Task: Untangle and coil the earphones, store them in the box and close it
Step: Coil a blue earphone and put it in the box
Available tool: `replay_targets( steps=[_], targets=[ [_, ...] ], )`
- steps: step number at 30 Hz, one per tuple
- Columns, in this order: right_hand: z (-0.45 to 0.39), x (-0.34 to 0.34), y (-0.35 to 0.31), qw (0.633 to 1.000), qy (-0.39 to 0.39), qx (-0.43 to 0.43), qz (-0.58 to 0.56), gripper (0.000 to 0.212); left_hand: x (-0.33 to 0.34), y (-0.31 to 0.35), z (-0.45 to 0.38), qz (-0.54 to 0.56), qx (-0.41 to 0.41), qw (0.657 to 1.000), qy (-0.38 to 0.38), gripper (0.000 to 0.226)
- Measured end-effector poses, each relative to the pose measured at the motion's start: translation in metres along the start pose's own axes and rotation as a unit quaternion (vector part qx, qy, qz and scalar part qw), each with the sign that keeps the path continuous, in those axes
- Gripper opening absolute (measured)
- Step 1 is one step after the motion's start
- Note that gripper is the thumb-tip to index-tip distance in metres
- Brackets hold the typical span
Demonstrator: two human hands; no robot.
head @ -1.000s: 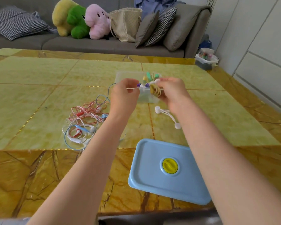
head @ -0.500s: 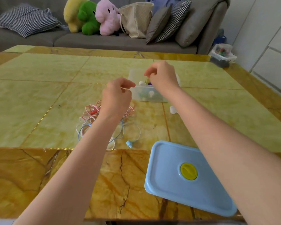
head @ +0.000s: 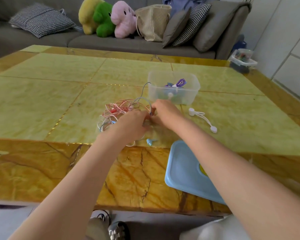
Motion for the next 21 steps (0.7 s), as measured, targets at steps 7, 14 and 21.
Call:
replay_targets(
  steps=[7,14,21],
  targets=[
    [0.015,-0.039,0.012,0.991,0.125,0.029,-0.044,0.037,-0.052,-0.025,0.012,0.140,-0.066,0.972,0.176,0.034],
    [0.030,0.011,-0.034,0.996,-0.089,-0.007,-0.023,0.020,-0.051,-0.049,0.021,0.148,-0.079,0.970,0.178,0.029],
    [0.026,-0.022,-0.028,0.990,0.046,-0.002,-0.136,0.015,-0.051,-0.052,0.019,0.231,-0.046,0.958,0.162,0.036]
  ],
)
Point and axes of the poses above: each hand's wrist, its own z-axis away from the middle knuckle, its own x-axis out of the palm, y = z × x, the point moved 9 cm from there along -z, towards the middle knuckle, and after that the axes turned 9 degrees about -z, right-handed, at the moved point
